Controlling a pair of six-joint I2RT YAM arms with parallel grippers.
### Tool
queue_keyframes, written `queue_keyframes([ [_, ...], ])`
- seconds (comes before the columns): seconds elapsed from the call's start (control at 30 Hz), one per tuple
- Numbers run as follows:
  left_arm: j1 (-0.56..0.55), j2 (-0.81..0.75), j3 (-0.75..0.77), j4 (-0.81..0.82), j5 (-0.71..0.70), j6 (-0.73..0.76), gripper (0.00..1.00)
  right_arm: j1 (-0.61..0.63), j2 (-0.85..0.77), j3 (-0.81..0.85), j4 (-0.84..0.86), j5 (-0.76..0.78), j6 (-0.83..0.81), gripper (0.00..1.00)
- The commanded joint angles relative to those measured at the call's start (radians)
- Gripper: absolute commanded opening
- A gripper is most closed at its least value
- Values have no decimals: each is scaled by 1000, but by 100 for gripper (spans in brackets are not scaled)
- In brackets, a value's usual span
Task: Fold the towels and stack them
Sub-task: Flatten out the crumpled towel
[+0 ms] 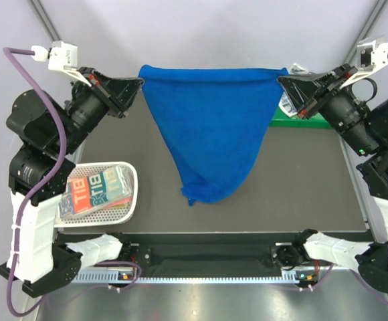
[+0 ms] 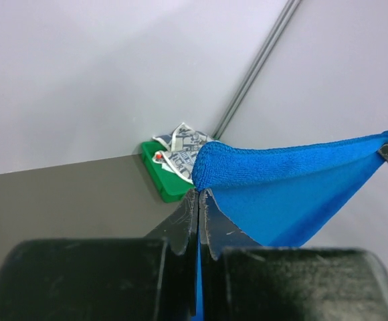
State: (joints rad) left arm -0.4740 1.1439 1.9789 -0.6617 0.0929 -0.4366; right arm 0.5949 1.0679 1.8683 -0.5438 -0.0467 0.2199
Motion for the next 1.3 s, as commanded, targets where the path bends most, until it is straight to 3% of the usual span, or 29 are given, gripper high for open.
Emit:
queue_keyframes([
  [0.0,2,-23,41,80,22,-14,0,9,-25,51,15,-27,7,0],
  [0.57,2,0,167,155,85,-63,0,8,-20,175,-13,-38,9,0],
  [1.27,2,28,179,191,79,-73,0,8,55,258,-15,-41,9,0],
])
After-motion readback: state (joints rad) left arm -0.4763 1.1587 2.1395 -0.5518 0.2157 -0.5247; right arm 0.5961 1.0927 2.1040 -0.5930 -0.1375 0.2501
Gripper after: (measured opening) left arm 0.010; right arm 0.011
